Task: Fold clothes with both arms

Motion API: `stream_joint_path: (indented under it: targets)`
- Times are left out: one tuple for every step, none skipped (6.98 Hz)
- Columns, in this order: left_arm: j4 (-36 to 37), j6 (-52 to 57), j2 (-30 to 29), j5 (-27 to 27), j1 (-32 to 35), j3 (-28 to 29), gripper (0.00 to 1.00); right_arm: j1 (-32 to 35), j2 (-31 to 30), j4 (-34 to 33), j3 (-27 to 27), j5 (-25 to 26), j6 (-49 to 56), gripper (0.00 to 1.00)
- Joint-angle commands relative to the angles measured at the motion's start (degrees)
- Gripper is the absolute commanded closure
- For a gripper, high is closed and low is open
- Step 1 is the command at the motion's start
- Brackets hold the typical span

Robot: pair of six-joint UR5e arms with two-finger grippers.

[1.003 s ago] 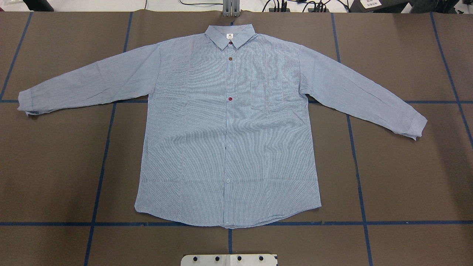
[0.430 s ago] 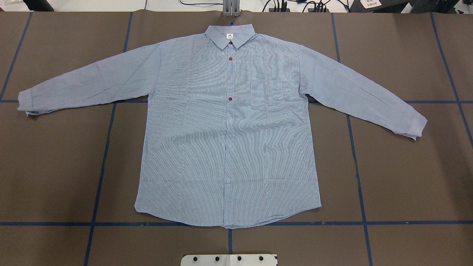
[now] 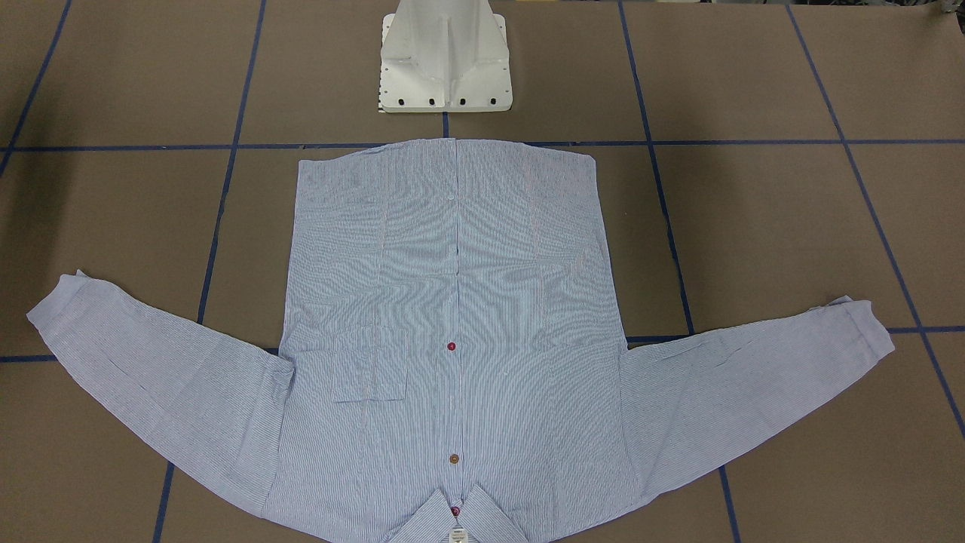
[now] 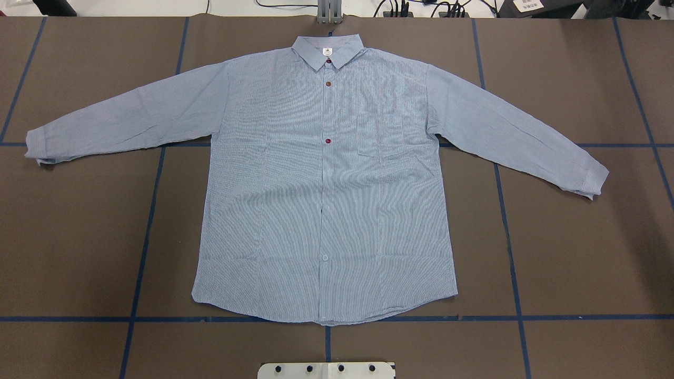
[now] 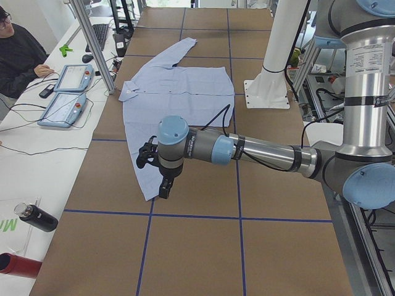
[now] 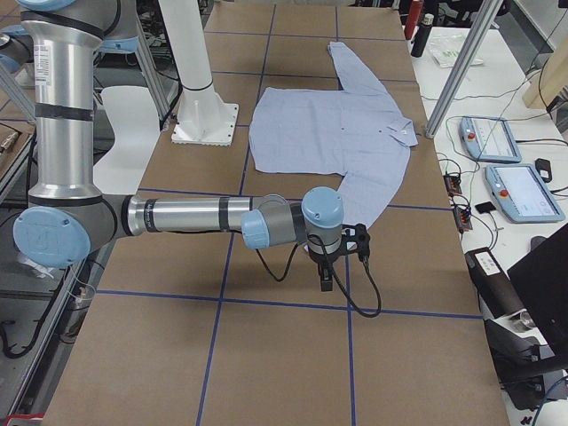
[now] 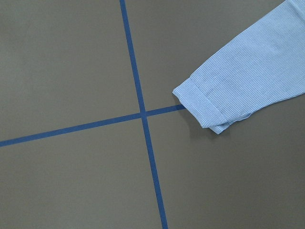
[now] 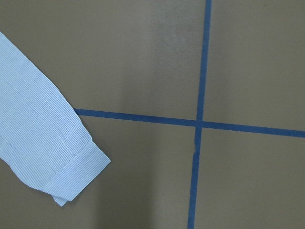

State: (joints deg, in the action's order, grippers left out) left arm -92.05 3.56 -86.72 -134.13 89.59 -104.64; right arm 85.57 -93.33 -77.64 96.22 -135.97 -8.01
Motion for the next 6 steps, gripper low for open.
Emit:
stream_joint_path:
  targets:
    - [-2.4, 0.2, -0.8, -0.3, -0.2, 0.8, 0.0, -3.6, 1.3, 3.5, -1.6, -1.6, -3.6, 0.0]
    - [-8.1, -1.5, 0.1, -1.9, -0.1, 2.3, 0.0, -6.3, 2.3, 3.5, -1.9, -1.5, -4.8, 0.0]
    - [-9.1, -7.1, 0.2, -4.5, -0.1, 4.1, 0.0, -7.9, 2.3, 4.3, -2.2, -2.3, -5.0, 0.0]
    - [-10.0, -8.1, -1.2, -4.6, -0.3, 4.0, 0.0, -9.4, 2.3, 4.9, -2.6, -2.2, -5.1, 0.0]
    - [-11.4, -8.2, -1.9, -4.6, -0.3, 4.4, 0.0, -11.1, 2.9, 4.9, -3.4, -1.9, -5.1, 0.0]
    - [-11.8, -7.5, -1.5, -4.6, -0.2, 4.8, 0.0, -12.0, 4.0, 5.0, -4.1, -1.8, -5.3, 0.0]
